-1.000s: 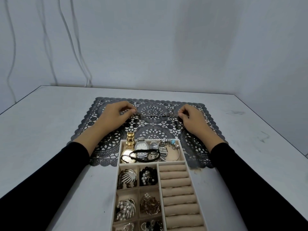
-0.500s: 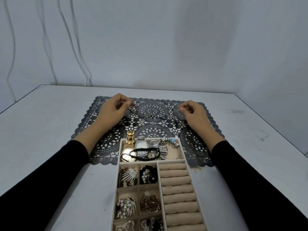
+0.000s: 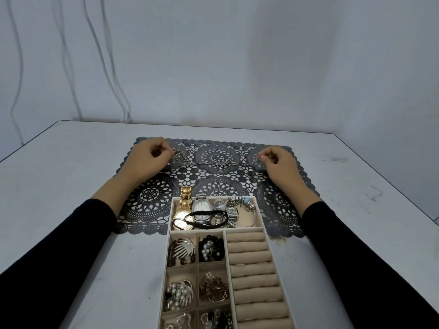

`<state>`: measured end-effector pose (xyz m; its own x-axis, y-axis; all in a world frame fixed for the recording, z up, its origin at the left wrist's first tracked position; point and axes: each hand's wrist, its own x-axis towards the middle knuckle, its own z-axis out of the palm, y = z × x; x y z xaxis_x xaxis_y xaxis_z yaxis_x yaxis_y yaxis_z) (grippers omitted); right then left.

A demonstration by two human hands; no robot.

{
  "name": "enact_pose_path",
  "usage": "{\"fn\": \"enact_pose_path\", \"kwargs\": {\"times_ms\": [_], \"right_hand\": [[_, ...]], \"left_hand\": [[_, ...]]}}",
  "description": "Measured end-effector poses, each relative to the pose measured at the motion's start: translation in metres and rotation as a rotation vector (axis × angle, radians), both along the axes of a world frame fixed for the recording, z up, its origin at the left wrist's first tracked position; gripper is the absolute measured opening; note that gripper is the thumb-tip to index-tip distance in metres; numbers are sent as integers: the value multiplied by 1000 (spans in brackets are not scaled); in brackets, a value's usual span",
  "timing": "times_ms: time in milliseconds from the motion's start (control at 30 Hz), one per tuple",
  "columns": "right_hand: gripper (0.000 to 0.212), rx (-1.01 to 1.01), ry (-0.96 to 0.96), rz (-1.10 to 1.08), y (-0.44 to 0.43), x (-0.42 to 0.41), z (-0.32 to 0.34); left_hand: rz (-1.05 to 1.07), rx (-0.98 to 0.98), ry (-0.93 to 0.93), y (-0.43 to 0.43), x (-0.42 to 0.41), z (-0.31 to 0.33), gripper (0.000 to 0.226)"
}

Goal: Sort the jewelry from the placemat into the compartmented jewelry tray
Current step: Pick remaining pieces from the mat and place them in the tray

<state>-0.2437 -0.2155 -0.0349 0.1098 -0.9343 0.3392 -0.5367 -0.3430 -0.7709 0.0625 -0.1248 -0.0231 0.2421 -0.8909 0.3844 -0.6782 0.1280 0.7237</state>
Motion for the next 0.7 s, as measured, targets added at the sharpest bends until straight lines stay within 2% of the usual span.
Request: {"fn": "enact_pose_path", "kwargs": {"times_ms": [133, 300, 400, 700], "right_hand": [[14, 1, 36, 17, 0, 0, -1], [15, 14, 29, 37, -5, 1, -2], [15, 16, 19, 54, -6, 4, -1], [14, 30, -18, 86, -15, 11, 0]], "left_hand": [[40, -9, -54, 0, 8, 0, 12], [65, 44, -279, -10, 18, -5, 18], [41, 82, -346, -15, 19, -6, 20], [83, 99, -274, -19, 31, -5, 14]]}}
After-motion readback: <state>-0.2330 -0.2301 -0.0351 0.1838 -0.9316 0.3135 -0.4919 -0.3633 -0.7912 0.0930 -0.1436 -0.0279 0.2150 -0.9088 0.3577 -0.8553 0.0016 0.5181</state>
